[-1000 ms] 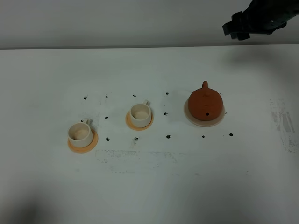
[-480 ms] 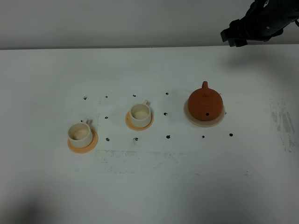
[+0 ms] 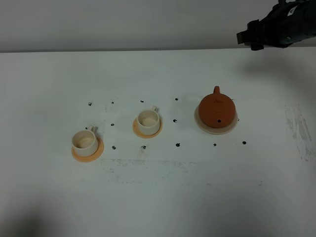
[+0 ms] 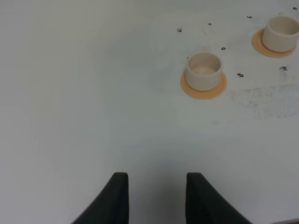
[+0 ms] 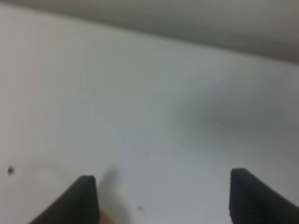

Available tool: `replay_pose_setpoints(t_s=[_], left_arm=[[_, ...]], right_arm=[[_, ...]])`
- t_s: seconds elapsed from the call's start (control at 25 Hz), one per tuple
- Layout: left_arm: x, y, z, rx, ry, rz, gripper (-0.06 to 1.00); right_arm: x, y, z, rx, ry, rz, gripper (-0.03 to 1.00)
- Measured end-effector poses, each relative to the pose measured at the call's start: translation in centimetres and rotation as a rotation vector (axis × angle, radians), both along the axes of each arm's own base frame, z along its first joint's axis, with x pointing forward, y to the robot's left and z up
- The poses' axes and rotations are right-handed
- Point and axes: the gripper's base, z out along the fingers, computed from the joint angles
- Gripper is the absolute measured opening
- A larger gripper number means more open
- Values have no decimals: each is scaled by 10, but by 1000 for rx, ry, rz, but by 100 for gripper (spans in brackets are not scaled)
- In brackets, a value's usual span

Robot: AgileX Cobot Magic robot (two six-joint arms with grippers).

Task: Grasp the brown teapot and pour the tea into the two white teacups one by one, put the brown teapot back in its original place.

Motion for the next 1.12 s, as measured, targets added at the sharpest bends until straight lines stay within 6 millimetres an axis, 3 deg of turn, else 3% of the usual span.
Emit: replay_pose_setpoints(t_s=[0.16, 0.28, 0.72, 1.12], left_arm=[[0, 0, 0, 0, 0, 0, 31], [0, 0, 0, 0, 0, 0, 31], [0, 0, 0, 1, 0, 0, 31], [0, 0, 0, 1, 0, 0, 31]], right_arm=[[-17, -3, -10, 64, -102, -45, 57], [-18, -2, -18, 99, -104, -68, 57], [21, 48, -61, 151, 107, -28, 56], [34, 50, -95, 61, 250, -67, 56]])
